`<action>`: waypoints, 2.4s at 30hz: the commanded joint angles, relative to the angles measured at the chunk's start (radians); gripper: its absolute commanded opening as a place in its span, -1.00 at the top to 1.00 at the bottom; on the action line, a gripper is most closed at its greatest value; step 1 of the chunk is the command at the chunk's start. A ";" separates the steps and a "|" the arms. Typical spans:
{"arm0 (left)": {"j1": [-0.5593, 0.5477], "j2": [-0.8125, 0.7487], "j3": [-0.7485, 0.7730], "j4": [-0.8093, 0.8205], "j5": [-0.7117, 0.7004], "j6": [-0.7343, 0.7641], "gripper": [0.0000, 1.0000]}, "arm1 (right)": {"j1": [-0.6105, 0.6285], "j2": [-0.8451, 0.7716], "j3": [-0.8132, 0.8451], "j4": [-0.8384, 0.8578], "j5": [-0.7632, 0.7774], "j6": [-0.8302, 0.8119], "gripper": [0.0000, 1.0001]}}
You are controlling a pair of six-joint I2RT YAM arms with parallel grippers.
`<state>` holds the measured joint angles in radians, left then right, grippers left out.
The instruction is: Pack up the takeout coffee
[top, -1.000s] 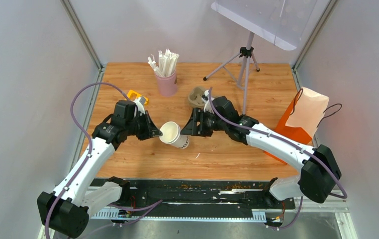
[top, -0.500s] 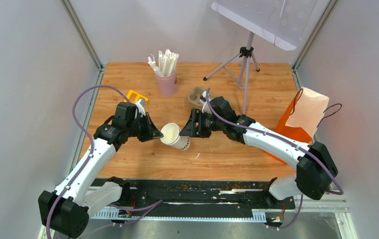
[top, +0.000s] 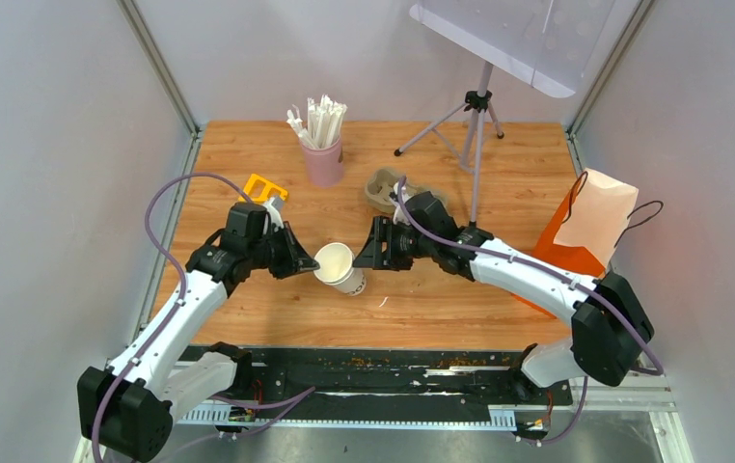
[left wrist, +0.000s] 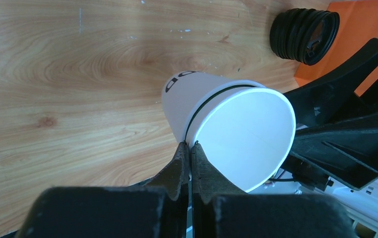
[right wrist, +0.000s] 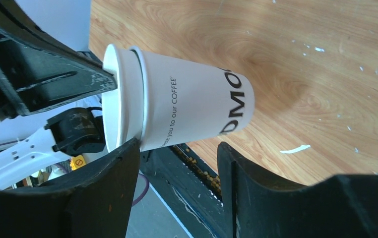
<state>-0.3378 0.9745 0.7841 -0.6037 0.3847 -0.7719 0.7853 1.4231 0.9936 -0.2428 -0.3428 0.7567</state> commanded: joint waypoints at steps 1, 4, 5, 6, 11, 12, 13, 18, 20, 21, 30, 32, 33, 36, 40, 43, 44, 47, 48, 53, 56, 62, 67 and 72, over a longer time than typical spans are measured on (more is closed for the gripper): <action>-0.003 -0.005 -0.006 0.091 0.061 -0.037 1.00 | 0.008 0.046 -0.032 -0.006 0.038 -0.032 -0.15; -0.003 -0.008 -0.009 0.088 0.052 -0.029 1.00 | 0.008 0.070 -0.036 0.002 0.032 -0.031 -0.14; -0.003 -0.008 -0.012 0.086 0.049 -0.025 1.00 | 0.010 0.072 -0.040 0.006 0.033 -0.030 -0.13; -0.003 -0.008 -0.015 0.083 0.045 -0.021 1.00 | 0.011 0.074 -0.042 0.010 0.035 -0.030 -0.13; -0.003 -0.005 -0.029 0.074 0.032 -0.006 1.00 | 0.011 0.072 -0.047 0.024 0.031 -0.030 -0.13; -0.003 -0.002 -0.029 0.069 0.028 -0.001 1.00 | 0.012 0.070 -0.048 0.029 0.026 -0.030 -0.13; -0.003 0.000 -0.027 0.064 0.024 0.005 1.00 | 0.011 0.067 -0.047 0.033 0.020 -0.030 -0.13; -0.003 0.017 -0.024 0.057 0.010 0.022 1.00 | 0.012 0.023 -0.037 0.020 0.017 -0.020 -0.13; -0.003 0.023 -0.029 0.059 0.012 0.016 1.00 | 0.012 -0.008 -0.037 0.008 0.038 -0.020 -0.14; -0.002 0.024 -0.032 0.062 0.015 0.009 1.00 | 0.012 -0.020 -0.035 0.004 0.048 -0.020 -0.14; -0.003 0.008 -0.041 0.086 0.031 -0.031 1.00 | 0.017 -0.008 -0.031 0.061 -0.004 0.018 -0.19; -0.003 0.010 -0.048 0.098 0.045 -0.040 1.00 | 0.019 0.008 -0.024 0.069 -0.012 0.024 -0.19; -0.003 0.010 -0.052 0.108 0.053 -0.048 1.00 | 0.020 0.016 -0.021 0.074 -0.016 0.027 -0.19; -0.003 0.009 -0.064 0.133 0.073 -0.075 1.00 | 0.021 0.034 -0.020 0.087 -0.019 0.037 -0.18; -0.003 0.009 -0.064 0.144 0.092 -0.091 1.00 | 0.023 0.050 -0.034 0.112 -0.010 0.049 -0.17; -0.003 0.006 -0.060 0.145 0.098 -0.103 1.00 | 0.023 0.056 -0.046 0.114 0.007 0.051 -0.16; -0.003 0.007 -0.061 0.147 0.099 -0.104 1.00 | 0.024 0.056 -0.049 0.112 0.014 0.050 -0.15; -0.003 0.029 -0.058 0.136 0.106 -0.086 1.00 | 0.026 0.057 -0.052 0.096 0.034 0.049 -0.15; -0.003 0.045 -0.052 0.125 0.111 -0.076 1.00 | 0.028 0.058 -0.053 0.094 0.038 0.051 -0.15; -0.003 0.055 -0.050 0.128 0.132 -0.084 1.00 | 0.035 0.060 -0.051 0.075 0.082 0.052 -0.15; -0.003 0.042 -0.051 0.143 0.137 -0.110 1.00 | 0.035 0.068 -0.062 0.075 0.100 0.053 -0.14; -0.003 0.033 -0.046 0.151 0.145 -0.127 1.00 | 0.035 0.077 -0.075 0.085 0.115 0.061 -0.12; -0.003 0.039 -0.049 0.160 0.145 -0.132 1.00 | 0.035 0.069 -0.083 0.085 0.131 0.068 -0.12; -0.003 0.051 -0.051 0.175 0.153 -0.144 1.00 | 0.035 0.050 -0.095 0.106 0.135 0.076 -0.12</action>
<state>-0.3325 1.0397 0.7143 -0.5179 0.4305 -0.8730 0.8112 1.4876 0.9108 -0.1921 -0.2470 0.8177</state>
